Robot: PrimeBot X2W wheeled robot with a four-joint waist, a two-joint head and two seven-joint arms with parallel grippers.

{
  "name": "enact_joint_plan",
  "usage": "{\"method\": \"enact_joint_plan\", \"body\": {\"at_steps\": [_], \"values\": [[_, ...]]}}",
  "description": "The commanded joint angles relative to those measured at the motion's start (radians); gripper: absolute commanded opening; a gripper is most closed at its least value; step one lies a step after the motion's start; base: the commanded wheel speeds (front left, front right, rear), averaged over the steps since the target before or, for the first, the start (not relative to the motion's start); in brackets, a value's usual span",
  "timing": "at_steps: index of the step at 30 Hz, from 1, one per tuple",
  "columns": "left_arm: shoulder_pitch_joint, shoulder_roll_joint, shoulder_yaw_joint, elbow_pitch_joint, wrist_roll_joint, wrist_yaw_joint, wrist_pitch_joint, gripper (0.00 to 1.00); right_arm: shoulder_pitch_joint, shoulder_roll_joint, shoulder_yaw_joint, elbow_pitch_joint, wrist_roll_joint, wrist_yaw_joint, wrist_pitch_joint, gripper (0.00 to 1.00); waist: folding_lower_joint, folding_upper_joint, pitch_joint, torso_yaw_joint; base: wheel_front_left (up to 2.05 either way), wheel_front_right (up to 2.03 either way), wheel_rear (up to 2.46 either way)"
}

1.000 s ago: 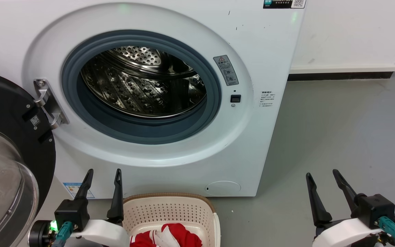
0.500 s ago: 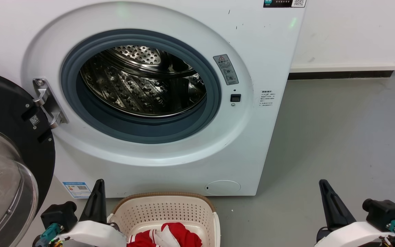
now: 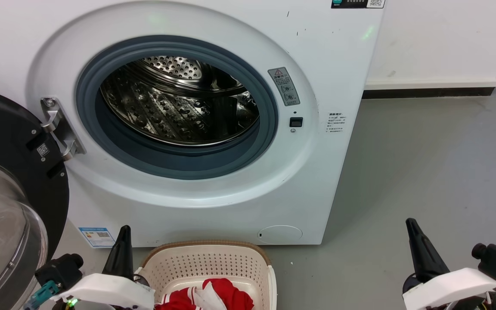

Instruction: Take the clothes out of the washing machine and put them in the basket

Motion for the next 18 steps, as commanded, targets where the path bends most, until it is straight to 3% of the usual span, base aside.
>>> {"method": "enact_joint_plan", "body": {"at_steps": [1, 18], "values": [[-0.036, 0.003, 0.006, -0.009, -0.041, -0.006, 0.006, 0.0, -0.034, -0.009, -0.003, -0.006, 0.044, 0.0, 0.003, 0.0, 0.0, 0.0, 0.0, 0.0, 0.0, 0.0, 0.0], [-0.057, -0.001, 0.023, 0.012, -0.293, -0.019, 0.055, 0.0, -0.066, -0.016, -0.017, 0.027, 0.306, 0.0, 0.03, 0.0, -0.0001, 0.0, 0.005, 0.004, 0.0, 0.0, 0.0]]}}
